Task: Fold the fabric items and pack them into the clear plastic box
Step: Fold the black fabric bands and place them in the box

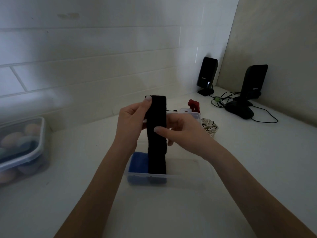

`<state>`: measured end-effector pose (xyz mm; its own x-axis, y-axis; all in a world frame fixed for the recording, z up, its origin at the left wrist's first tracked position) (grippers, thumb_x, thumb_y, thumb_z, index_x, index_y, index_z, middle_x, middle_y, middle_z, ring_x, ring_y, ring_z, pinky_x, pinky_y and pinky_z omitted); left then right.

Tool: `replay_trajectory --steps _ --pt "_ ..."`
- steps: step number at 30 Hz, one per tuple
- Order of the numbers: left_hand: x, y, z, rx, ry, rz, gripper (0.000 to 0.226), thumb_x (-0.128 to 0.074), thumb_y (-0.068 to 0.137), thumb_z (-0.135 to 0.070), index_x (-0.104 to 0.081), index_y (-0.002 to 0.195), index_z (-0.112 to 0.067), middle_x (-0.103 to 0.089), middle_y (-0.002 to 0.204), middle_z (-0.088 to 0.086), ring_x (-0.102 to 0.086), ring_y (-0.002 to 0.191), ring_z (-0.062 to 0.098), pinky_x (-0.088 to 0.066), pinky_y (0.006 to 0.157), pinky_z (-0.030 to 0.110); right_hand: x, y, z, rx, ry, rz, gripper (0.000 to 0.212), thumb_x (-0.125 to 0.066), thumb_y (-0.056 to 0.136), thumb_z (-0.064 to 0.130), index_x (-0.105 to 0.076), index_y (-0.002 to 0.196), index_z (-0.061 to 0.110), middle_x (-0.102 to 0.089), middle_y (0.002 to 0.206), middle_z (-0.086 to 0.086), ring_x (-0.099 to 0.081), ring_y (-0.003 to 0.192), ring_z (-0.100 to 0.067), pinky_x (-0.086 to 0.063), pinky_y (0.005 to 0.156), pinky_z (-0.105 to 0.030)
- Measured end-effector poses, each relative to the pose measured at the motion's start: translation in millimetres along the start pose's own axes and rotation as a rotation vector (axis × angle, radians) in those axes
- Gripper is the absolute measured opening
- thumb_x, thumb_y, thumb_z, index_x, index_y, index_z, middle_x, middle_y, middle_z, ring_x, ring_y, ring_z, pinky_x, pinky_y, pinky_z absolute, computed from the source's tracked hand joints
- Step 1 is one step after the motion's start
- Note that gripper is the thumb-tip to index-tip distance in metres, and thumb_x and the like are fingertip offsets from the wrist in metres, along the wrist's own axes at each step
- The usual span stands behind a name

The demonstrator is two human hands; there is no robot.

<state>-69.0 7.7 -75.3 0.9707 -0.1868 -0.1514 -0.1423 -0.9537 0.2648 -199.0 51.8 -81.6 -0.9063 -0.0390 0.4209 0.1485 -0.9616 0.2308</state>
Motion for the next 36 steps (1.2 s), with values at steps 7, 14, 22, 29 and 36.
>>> replay_trajectory --steps 7,14,22,29,36 --pt "-7 -4 5 0.091 0.199 0.289 0.019 -0.071 0.076 -0.01 -0.07 0.092 -0.02 -0.076 0.079 -0.006 -0.072 0.076 0.011 -0.055 0.063 0.021 14 1 -3 0.023 0.097 -0.223 0.016 -0.063 0.087 0.014 -0.058 0.097 0.002 -0.069 0.064 -0.004 -0.058 0.045 -0.01 -0.048 0.047 -0.023" --pt "0 0 6 -0.05 0.312 0.183 0.016 -0.079 0.066 -0.001 -0.072 0.072 -0.014 -0.073 0.064 -0.008 -0.07 0.062 0.007 -0.052 0.058 0.014 15 -1 5 0.1 0.178 -0.269 0.017 -0.065 0.086 0.014 -0.061 0.1 0.025 -0.061 0.059 0.019 -0.049 0.046 0.003 -0.036 0.048 -0.007" --pt "-1 6 14 -0.303 0.775 0.12 0.025 -0.082 0.065 -0.018 -0.066 0.084 -0.015 -0.049 0.07 -0.014 -0.045 0.06 0.002 -0.036 0.06 0.003 11 -5 12 0.211 0.213 -0.156 0.021 -0.07 0.079 0.011 -0.067 0.089 0.03 -0.07 0.085 0.006 -0.061 0.074 -0.002 -0.046 0.054 -0.02" --pt "8 11 17 -0.119 0.498 0.085 0.056 -0.062 0.072 0.019 -0.061 0.11 -0.022 -0.057 0.106 0.011 -0.059 0.083 0.013 -0.05 0.048 0.011 6 -5 9 0.18 0.142 -0.075 0.025 -0.069 0.082 0.014 -0.066 0.083 0.039 -0.069 0.066 0.019 -0.061 0.061 -0.004 -0.047 0.052 -0.016" --pt "5 5 14 0.291 -0.16 0.163 0.027 -0.041 0.092 -0.006 -0.064 0.107 -0.005 -0.073 0.091 0.014 -0.072 0.078 0.023 -0.059 0.064 0.029 11 -2 0 0.096 0.087 -0.117 0.014 -0.067 0.084 0.018 -0.067 0.089 0.031 -0.068 0.069 0.018 -0.062 0.063 -0.01 -0.047 0.05 -0.017"
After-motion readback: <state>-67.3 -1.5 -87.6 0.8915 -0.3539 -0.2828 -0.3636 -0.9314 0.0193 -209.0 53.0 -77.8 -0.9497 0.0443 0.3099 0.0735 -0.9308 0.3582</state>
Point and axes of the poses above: each hand's wrist, its own y-axis towards the middle knuckle, its own x-axis out of the back of the hand, z = x × y, the point moved 3 cm from there along y, towards the middle knuckle
